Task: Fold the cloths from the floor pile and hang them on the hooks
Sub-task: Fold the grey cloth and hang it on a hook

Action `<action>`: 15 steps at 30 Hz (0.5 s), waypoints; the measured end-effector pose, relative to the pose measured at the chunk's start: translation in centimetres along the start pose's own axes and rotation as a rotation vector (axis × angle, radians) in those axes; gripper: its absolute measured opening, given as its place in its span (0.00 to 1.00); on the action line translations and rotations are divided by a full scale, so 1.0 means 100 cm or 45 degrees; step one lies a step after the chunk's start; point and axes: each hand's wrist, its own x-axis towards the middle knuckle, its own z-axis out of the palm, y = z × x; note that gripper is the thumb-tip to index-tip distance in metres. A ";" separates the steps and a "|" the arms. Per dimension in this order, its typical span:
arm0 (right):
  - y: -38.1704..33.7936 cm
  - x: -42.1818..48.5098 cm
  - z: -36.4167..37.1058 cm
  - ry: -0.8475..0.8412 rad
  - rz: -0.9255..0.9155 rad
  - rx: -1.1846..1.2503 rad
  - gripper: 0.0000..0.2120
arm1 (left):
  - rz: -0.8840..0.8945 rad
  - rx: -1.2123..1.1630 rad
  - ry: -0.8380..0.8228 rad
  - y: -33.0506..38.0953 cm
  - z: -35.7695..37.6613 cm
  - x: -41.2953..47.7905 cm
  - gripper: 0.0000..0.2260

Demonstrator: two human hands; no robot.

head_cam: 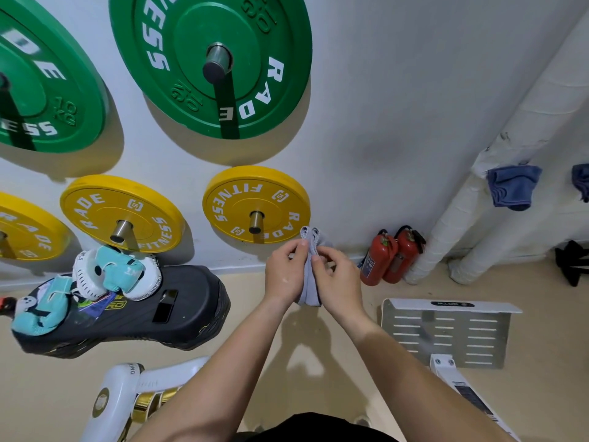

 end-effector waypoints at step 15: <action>0.020 0.019 -0.042 -0.256 -0.051 -0.355 0.45 | 0.458 0.497 -0.550 0.016 -0.054 0.022 0.05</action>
